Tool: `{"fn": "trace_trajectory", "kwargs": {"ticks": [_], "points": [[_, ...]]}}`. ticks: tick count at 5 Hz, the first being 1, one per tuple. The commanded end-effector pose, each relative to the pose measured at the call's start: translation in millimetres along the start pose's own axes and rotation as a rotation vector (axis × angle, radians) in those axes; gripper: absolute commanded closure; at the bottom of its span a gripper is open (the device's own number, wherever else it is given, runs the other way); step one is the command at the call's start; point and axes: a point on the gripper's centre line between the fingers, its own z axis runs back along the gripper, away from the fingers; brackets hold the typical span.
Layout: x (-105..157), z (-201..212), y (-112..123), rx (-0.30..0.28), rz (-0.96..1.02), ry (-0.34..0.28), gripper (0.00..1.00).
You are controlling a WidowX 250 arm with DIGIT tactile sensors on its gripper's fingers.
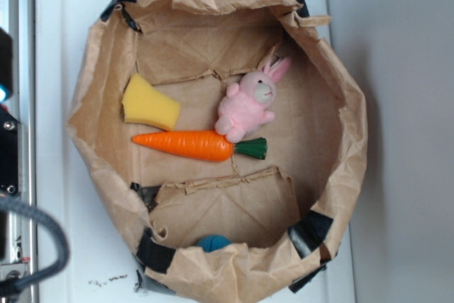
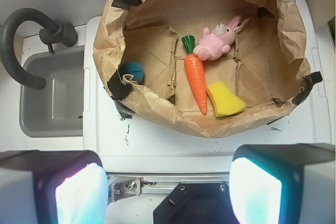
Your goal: Grab the pink bunny.
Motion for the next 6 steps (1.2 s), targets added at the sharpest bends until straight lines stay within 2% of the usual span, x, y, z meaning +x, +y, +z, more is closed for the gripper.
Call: {"fn": "trace_trajectory", "kwargs": {"ticks": [1,2,3,4,6], "points": [[0.0,0.0,0.0,0.0,0.0,0.0,0.0],[47.2,-15.5,-24.2,0.021,0.021,0.007,0.0],[94.4,-36.6,-29.4,0.054,0.027,0.014,0.0],[142.6,-57.7,-14.7,0.136,0.087,-0.002,0.0],[142.6,-57.7,-14.7,0.136,0.087,-0.002,0.0]]}}
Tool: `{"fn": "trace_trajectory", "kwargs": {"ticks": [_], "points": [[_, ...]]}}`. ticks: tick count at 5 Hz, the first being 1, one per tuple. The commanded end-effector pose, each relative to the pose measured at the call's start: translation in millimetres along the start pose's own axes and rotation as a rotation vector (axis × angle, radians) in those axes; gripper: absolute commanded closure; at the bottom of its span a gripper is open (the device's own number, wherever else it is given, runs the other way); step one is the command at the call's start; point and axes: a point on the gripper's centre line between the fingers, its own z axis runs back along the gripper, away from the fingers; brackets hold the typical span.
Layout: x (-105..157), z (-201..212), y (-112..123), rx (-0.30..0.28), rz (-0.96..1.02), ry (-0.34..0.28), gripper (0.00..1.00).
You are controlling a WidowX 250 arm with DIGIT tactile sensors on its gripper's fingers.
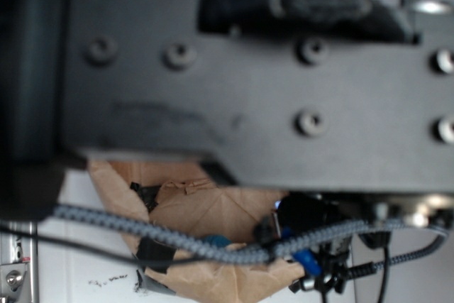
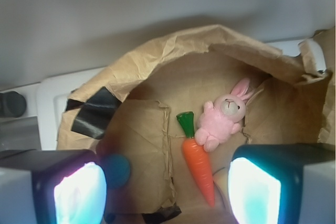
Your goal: Grab the pink bunny.
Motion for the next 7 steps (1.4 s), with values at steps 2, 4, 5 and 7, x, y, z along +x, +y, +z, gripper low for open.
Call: {"fn": "trace_trajectory", "kwargs": {"ticks": [2,4,5,7], "points": [[6.0,19.8,0.0,-0.017,-0.004,-0.074,0.0],[2.4,-8.0,49.0,0.016,0.108,-0.049,0.0],[-4.4,-14.3,64.3,-0.04,0.164,-0.104,0.0],[-5.9,-69.4,79.4,-0.011,0.258,-0.144,0.0]]}}
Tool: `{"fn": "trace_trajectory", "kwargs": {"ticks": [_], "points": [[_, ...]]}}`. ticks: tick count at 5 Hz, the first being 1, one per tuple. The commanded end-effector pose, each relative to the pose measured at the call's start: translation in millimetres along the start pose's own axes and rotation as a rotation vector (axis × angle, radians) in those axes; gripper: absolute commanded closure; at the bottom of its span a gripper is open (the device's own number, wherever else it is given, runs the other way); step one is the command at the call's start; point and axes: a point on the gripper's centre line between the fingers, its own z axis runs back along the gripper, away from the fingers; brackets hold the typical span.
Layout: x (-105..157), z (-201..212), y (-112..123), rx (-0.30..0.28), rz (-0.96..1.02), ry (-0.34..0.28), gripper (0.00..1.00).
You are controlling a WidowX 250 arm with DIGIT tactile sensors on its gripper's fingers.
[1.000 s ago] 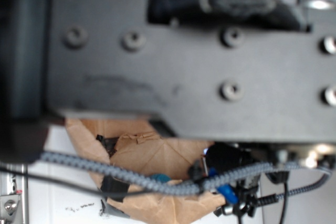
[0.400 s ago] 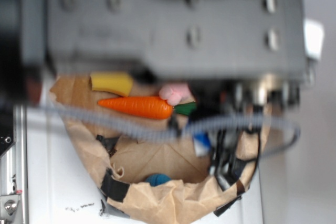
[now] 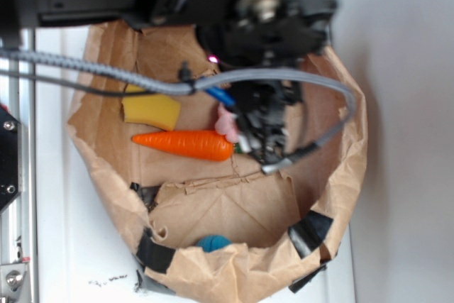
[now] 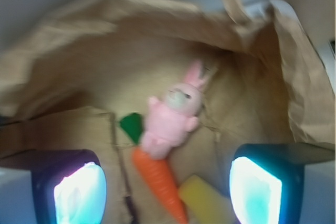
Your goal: Grab the pink bunny.
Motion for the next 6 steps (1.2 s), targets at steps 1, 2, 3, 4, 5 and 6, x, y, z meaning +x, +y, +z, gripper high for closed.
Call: {"fn": "trace_trajectory", "kwargs": {"ticks": [1,2,3,4,5,6], "points": [[31.6,-44.7,-18.0,-0.037,0.06,-0.156,0.0],[-12.5,-49.5,6.5,-0.049,0.051,-0.182,0.0],[-35.4,-59.4,18.1,0.0,0.064,-0.201,0.0],[-53.9,-50.7,30.2,-0.015,0.056,-0.206,0.99],[-66.0,-29.9,37.7,-0.001,0.038,-0.223,0.0],[-66.0,-29.9,37.7,-0.001,0.038,-0.223,0.0]]}}
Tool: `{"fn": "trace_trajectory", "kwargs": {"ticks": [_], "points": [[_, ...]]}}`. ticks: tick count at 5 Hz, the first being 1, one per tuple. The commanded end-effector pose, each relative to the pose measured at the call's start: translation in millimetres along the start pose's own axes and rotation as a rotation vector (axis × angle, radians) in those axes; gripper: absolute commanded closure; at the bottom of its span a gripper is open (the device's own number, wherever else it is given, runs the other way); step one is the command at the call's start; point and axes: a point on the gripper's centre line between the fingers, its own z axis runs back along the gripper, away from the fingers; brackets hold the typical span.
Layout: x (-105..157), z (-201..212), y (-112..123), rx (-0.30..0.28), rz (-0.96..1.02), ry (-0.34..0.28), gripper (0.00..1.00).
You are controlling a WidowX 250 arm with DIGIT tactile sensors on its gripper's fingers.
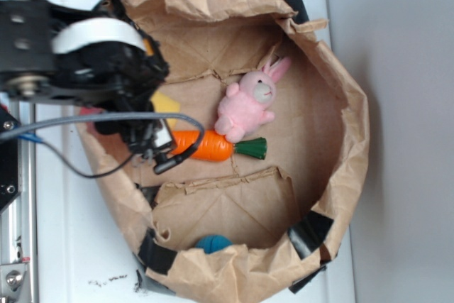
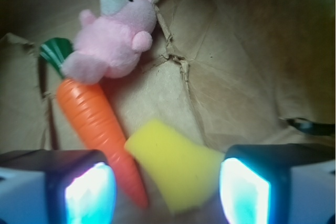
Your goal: Grab the pink bunny.
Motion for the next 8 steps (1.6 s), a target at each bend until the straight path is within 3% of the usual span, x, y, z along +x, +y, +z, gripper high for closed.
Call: {"fn": "trace_trajectory", "kwargs": {"ticks": [1,2,3,5,6,8], "points": [[3.7,3.4,8.9,0.009,0.026,-0.021,0.0],[26.0,3.8,-19.4,-0.024,0.084,-0.001,0.0],[54.5,-5.9,-38.1,-0.004,0.143,0.012,0.0],[105.3,-36.0,-43.3,0.034,0.201,-0.009,0.0],[126.0,-51.4,-39.5,0.057,0.235,-0.063,0.0],[118.9,-79.0,-39.1,0.118,0.156,-0.08,0.0]]}}
